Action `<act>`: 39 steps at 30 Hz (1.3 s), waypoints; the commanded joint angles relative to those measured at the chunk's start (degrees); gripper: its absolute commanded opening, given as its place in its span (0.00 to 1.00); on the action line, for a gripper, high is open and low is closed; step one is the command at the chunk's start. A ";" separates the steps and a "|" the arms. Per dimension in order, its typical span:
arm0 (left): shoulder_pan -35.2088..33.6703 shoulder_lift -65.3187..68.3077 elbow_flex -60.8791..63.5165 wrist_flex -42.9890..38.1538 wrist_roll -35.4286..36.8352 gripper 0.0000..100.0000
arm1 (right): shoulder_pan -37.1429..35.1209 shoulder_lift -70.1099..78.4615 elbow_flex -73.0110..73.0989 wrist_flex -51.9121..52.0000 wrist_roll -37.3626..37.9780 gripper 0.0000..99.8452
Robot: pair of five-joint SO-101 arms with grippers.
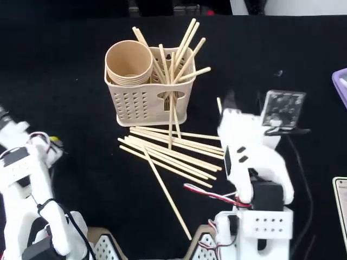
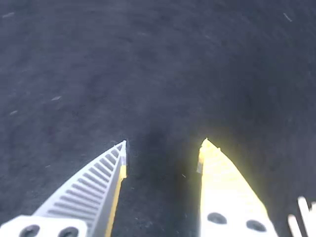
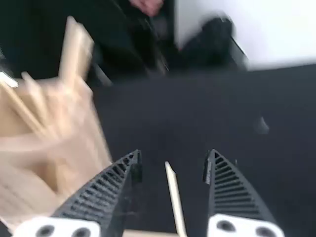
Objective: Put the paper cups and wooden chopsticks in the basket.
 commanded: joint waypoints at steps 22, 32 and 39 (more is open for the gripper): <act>21.14 -1.41 -22.64 34.99 -29.63 0.23 | 10.73 27.65 9.98 -17.32 -2.20 0.21; 52.09 -0.88 -18.42 37.63 -39.38 0.23 | 12.75 29.58 8.92 -17.49 -2.20 0.21; 62.11 -0.79 -4.00 14.24 -30.51 0.24 | 13.36 29.76 9.10 -18.90 -2.02 0.21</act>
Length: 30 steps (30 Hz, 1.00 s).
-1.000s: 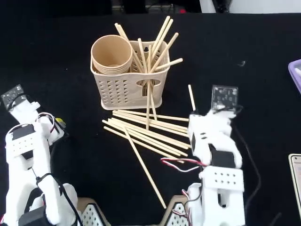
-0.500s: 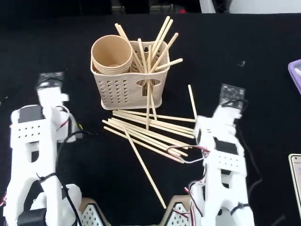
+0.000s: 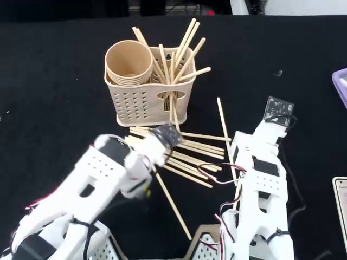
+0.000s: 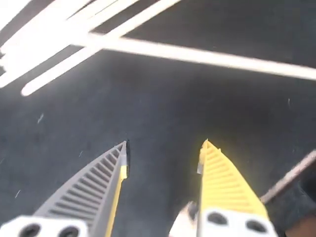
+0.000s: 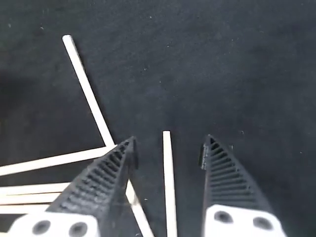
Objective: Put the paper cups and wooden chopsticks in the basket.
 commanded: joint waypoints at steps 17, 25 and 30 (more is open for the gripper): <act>1.45 -0.26 13.41 -31.47 23.91 0.30 | 0.70 0.13 -2.59 -1.76 -0.18 0.21; 1.36 9.67 11.38 -34.99 29.45 0.30 | 0.62 0.13 -2.42 -1.76 -0.09 0.21; 1.98 17.67 4.97 -34.64 35.08 0.30 | 0.62 0.13 -2.42 -1.76 -0.09 0.21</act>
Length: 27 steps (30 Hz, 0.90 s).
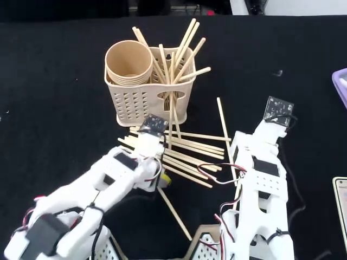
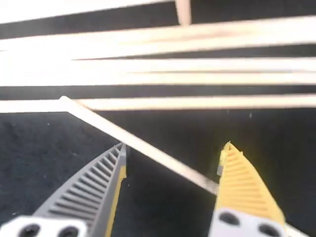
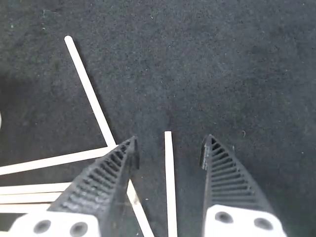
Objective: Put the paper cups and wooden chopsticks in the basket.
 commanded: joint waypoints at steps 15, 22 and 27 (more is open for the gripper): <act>1.36 2.02 -10.51 12.40 2.37 0.16 | 0.62 0.13 -2.42 -1.76 -0.09 0.21; 1.36 1.76 -10.95 12.75 2.37 0.10 | 0.62 0.13 -2.42 -1.76 -0.09 0.21; 1.36 1.76 -11.12 12.84 -0.35 0.03 | 0.62 0.13 -2.42 -1.76 -0.09 0.21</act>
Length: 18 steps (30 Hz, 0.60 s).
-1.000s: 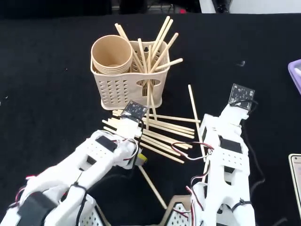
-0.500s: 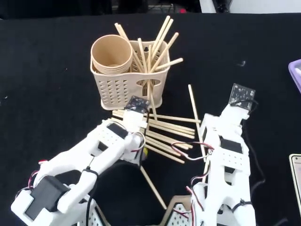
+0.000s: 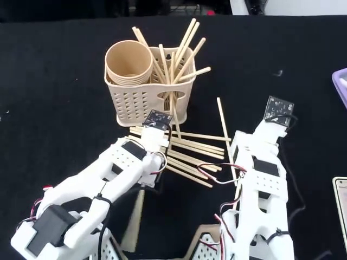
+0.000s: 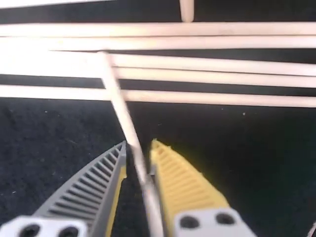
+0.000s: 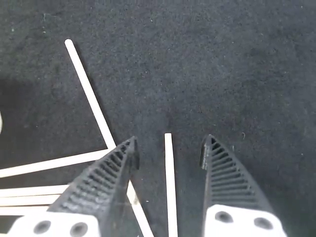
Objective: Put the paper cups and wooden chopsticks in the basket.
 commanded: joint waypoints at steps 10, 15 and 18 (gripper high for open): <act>0.57 -2.11 -5.05 0.70 -10.99 0.03 | 0.97 -0.13 -2.42 -1.23 -0.26 0.21; 0.57 -2.11 -11.74 10.20 -12.31 0.03 | 0.97 -0.13 -2.42 -1.23 -0.26 0.21; 0.13 -2.11 -15.34 19.43 -12.57 0.03 | 0.97 -0.13 -2.42 -1.32 -0.26 0.21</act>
